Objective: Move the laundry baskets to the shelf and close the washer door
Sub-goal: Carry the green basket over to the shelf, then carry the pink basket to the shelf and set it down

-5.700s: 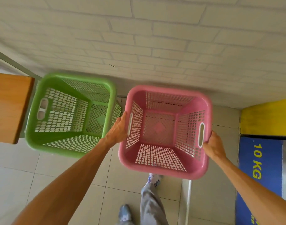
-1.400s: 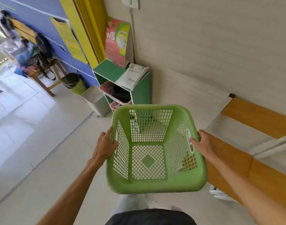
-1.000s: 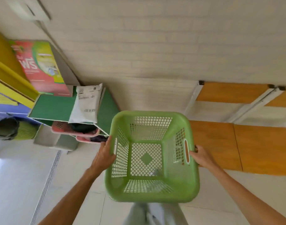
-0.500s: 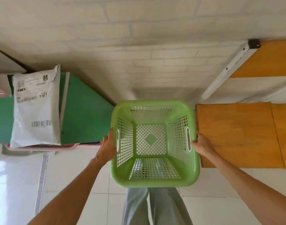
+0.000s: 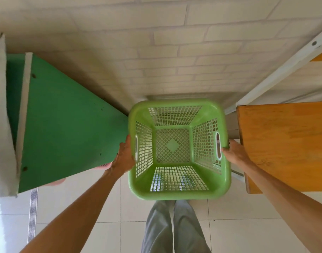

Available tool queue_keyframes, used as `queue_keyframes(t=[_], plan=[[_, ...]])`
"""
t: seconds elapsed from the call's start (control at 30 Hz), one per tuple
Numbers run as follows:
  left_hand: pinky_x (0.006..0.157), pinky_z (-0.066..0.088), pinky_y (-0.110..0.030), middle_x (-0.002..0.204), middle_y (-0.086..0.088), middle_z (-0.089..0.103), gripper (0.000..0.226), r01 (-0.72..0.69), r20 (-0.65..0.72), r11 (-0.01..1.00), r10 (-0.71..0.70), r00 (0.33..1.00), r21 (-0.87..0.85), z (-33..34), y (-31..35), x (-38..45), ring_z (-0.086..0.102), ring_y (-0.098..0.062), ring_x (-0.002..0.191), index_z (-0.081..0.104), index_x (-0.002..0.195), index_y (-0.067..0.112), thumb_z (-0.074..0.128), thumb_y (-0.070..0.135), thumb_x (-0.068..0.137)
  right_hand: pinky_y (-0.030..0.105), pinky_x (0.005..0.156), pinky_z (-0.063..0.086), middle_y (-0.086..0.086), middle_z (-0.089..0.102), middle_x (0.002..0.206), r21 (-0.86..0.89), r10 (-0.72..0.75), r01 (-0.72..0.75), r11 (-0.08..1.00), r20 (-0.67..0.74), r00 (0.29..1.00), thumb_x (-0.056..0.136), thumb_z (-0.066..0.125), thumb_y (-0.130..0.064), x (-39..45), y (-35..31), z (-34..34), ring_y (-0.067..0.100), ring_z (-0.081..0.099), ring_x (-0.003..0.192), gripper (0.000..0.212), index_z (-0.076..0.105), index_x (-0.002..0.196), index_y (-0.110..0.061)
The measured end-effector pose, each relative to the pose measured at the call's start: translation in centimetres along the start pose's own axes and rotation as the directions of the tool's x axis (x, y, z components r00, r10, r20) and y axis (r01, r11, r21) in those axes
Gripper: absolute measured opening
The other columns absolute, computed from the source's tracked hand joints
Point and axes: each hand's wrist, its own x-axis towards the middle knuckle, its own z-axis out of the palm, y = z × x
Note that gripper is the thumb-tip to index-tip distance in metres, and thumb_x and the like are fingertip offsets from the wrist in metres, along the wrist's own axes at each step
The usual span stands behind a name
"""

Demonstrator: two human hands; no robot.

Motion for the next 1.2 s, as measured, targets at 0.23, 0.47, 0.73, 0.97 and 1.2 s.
queue_keyframes(t=[0.23, 0.47, 0.73, 0.97, 1.2], plan=[[0.094, 0.048, -0.047, 0.141, -0.022, 0.035, 0.097, -0.005, 0.023, 0.997, 0.004, 1.000, 0.074, -0.7, 0.4, -1.5, 0.052, -0.036, 0.115, 0.001, 0.157, 0.016, 0.064, 0.003, 0.085, 0.029, 0.052, 0.053, 0.006, 0.068, 0.095, 0.013, -0.105, 0.105, 0.994, -0.009, 0.994, 0.095, 0.060, -0.026, -1.4, 1.2, -0.2, 0.017, 0.065, 0.068, 0.038, 0.048, 0.126, -0.007], [0.098, 0.050, -0.052, 0.142, -0.016, 0.043, 0.085, -0.129, 0.114, 0.976, 0.109, 0.987, 0.178, -8.2, 6.2, -10.0, 0.049, -0.036, 0.128, 0.018, 0.152, 0.022, 0.064, 0.040, 0.083, 0.026, 0.068, 0.049, 0.010, 0.061, 0.130, 0.196, -0.077, 0.081, 0.977, -0.029, 0.997, 0.095, 0.059, -0.034, -14.0, -1.9, -5.4, 0.030, 0.065, 0.101, 0.053, 0.044, 0.140, -0.011], [0.108, 0.041, -0.051, 0.152, -0.012, 0.039, 0.081, -0.433, 0.205, 0.773, 0.382, 0.901, 0.463, -16.0, 18.0, -23.0, 0.040, -0.031, 0.138, 0.030, 0.151, 0.021, 0.055, 0.063, 0.087, 0.038, 0.099, 0.042, 0.021, 0.050, 0.142, 0.362, 0.010, 0.022, 0.932, -0.085, 0.996, 0.100, 0.045, -0.040, -31.1, 0.9, -11.4, 0.036, 0.051, 0.128, 0.060, 0.035, 0.146, -0.004], [0.113, 0.032, -0.052, 0.156, -0.012, 0.035, 0.086, -0.653, 0.383, 0.431, 0.560, 0.735, 0.624, -15.9, 31.4, -26.1, 0.034, -0.032, 0.142, 0.030, 0.152, 0.023, 0.043, 0.075, 0.085, 0.044, 0.109, 0.036, 0.017, 0.040, 0.150, 0.490, 0.253, -0.126, 0.863, -0.202, 0.946, 0.097, 0.036, -0.057, -38.5, 15.2, -15.1, 0.034, 0.040, 0.137, 0.072, 0.027, 0.153, -0.013], [0.109, 0.035, -0.049, 0.153, -0.009, 0.038, 0.092, -0.752, 0.480, 0.172, 0.675, 0.561, 0.637, -8.5, 48.7, -31.8, 0.035, -0.031, 0.139, 0.032, 0.151, 0.019, 0.039, 0.078, 0.080, 0.046, 0.105, 0.040, 0.018, 0.043, 0.148, 0.530, 0.478, -0.268, 0.804, -0.310, 0.822, 0.097, 0.033, -0.058, -43.6, 32.4, -19.2, 0.035, 0.046, 0.133, 0.070, 0.032, 0.150, -0.013]])
